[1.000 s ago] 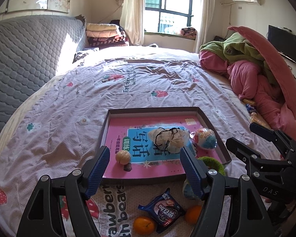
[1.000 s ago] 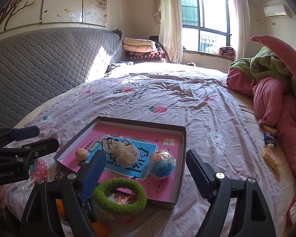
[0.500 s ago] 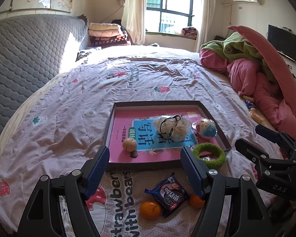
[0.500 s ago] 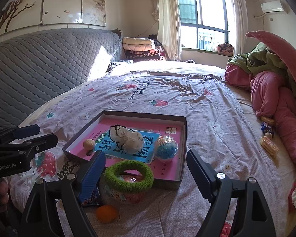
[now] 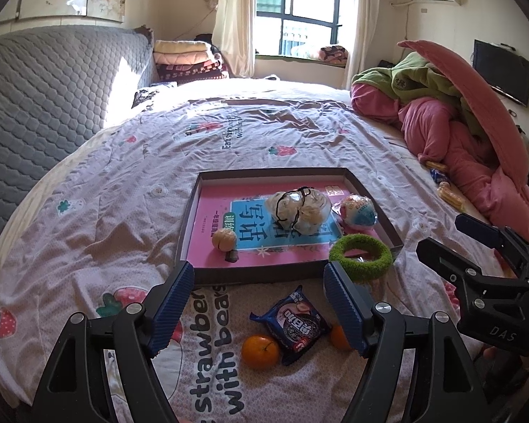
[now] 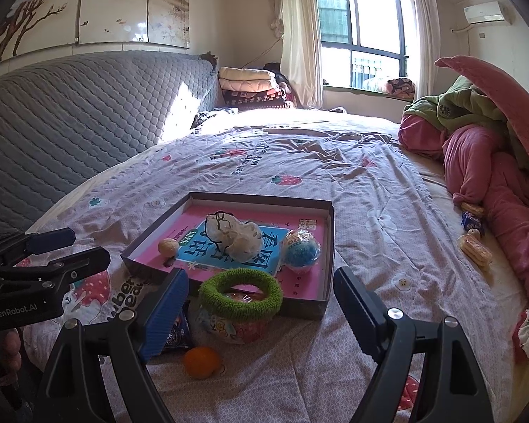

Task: Organize objects
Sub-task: 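Move the left gripper toward the orange while the right approaches the green fuzzy ring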

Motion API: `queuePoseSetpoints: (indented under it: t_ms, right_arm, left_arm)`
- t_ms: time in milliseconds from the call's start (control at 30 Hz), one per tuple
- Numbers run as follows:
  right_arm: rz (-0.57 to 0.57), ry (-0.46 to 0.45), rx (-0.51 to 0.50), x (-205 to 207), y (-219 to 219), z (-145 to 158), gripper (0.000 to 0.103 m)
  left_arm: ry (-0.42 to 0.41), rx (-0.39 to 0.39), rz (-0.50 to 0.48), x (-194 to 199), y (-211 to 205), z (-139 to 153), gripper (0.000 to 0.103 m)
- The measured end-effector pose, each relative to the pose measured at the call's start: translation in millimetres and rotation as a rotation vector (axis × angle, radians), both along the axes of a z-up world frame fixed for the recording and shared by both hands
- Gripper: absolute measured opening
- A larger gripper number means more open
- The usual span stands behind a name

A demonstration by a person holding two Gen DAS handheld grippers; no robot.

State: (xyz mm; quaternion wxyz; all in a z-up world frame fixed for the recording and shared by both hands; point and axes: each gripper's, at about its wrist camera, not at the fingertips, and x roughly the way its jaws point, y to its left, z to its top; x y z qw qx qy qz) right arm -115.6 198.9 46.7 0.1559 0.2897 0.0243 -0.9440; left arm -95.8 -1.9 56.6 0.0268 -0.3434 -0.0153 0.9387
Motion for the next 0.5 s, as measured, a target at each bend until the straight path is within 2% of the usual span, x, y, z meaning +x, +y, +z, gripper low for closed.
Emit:
queuePoseSetpoints:
  t_ms: [167, 500]
  right_arm:
    - [0.004, 0.006, 0.004, 8.3, -2.2, 1.2, 0.087]
    - [0.014, 0.008, 0.003, 21.0, -7.5, 2.3, 0.088]
  left_arm:
    - [-0.005, 0.007, -0.01, 6.2, 2.4, -1.7, 0.077]
    - [0.002, 0.002, -0.011, 18.4, -2.6, 2.7, 0.078]
